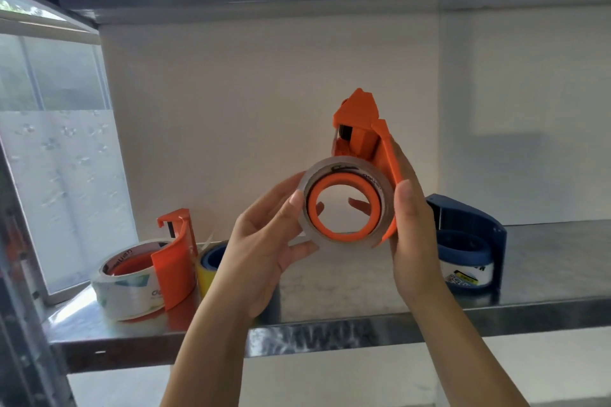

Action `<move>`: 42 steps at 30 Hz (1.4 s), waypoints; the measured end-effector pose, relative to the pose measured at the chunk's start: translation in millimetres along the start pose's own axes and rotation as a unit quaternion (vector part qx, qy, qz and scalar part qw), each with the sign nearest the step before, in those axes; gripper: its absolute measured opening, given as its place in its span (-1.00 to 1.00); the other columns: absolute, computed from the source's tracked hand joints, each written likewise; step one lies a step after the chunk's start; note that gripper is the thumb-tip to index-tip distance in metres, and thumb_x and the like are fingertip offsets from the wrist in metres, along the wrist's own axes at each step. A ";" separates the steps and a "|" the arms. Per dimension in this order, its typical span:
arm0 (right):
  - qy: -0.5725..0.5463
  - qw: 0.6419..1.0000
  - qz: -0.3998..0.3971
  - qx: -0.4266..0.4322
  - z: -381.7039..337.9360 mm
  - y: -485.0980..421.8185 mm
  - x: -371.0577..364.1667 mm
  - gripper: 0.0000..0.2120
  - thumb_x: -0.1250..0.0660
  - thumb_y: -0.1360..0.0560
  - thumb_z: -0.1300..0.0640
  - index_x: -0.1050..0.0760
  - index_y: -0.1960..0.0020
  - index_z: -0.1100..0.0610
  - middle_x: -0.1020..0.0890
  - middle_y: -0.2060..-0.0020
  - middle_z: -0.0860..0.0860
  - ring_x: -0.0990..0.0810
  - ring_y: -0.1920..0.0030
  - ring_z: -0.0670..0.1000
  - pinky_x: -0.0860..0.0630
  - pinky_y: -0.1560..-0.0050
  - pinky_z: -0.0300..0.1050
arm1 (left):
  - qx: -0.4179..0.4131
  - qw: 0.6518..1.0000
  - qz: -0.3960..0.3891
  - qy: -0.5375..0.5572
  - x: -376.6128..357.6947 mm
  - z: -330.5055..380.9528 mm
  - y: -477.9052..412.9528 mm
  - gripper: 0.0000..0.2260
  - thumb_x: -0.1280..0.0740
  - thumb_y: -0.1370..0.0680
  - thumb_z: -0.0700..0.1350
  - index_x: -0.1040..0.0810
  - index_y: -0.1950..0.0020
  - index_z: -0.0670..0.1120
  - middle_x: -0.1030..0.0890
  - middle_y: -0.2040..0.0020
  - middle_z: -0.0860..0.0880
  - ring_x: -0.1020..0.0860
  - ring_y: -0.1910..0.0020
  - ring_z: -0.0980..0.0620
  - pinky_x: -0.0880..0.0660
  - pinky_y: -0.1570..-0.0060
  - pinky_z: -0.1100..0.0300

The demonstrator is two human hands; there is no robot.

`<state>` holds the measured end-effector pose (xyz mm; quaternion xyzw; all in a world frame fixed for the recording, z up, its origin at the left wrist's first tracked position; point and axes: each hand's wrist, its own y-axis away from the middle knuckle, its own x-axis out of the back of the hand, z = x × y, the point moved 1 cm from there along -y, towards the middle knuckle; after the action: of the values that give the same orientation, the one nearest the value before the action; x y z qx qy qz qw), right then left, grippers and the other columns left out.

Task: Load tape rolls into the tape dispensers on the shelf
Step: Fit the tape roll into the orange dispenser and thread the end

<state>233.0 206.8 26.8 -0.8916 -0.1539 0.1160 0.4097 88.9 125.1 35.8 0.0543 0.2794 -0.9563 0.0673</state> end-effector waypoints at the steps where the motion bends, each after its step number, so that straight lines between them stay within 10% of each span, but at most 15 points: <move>1: 0.005 1.000 0.014 -0.012 2.4 0.7 -0.1 -0.19 -0.05 -0.36 -0.51 -0.30 -0.43 -0.02 -0.55 -0.24 -0.08 -0.52 -0.26 -0.05 -0.55 -0.14 -0.15 | 0.003 1.000 0.008 -0.013 -2.0 -2.5 0.6 -0.64 -0.25 -0.51 -0.03 -0.51 -0.29 -0.02 -0.64 -0.16 -0.09 -0.59 -0.17 -0.08 -0.57 -0.07 -0.10; 5: 0.011 0.994 0.065 -0.086 11.8 2.7 -0.8 -0.25 0.04 -0.36 -0.46 -0.48 -0.25 0.02 -0.66 0.06 -0.11 -0.62 0.07 -0.22 -0.50 0.13 -0.43 | 0.015 0.998 0.032 -0.047 -6.5 -16.6 0.9 -0.69 -0.20 -0.55 0.03 -0.54 -0.25 0.02 -0.66 -0.10 -0.03 -0.61 -0.14 -0.03 -0.59 -0.03 0.06; 16: 0.167 0.962 -0.001 -0.218 34.9 3.0 2.9 -0.39 0.20 -0.44 -0.40 -0.38 0.35 0.01 -0.52 0.39 -0.01 -0.57 0.23 -0.01 -0.46 0.08 -0.10 | 0.122 0.986 0.056 -0.102 -1.5 -48.5 4.6 -0.75 -0.11 -0.64 -0.09 -0.57 -0.16 0.02 -0.65 -0.13 0.05 -0.55 -0.21 0.13 -0.39 -0.29 0.15; 42: 0.294 0.923 -0.087 -0.232 19.6 5.4 -2.7 -0.43 0.19 -0.53 -0.29 -0.18 0.44 0.08 -0.32 0.53 -0.01 -0.35 0.44 -0.04 -0.27 0.32 -0.16 | 0.170 0.968 0.132 -0.128 7.5 -52.3 5.8 -0.69 -0.16 -0.63 -0.12 -0.42 -0.37 -0.01 -0.52 -0.31 -0.02 -0.47 -0.30 0.04 -0.37 -0.35 0.03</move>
<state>224.9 216.0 10.4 -0.9389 -0.1261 -0.2265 0.2262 85.9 147.8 -12.1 -0.0210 0.0924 -0.9713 0.2183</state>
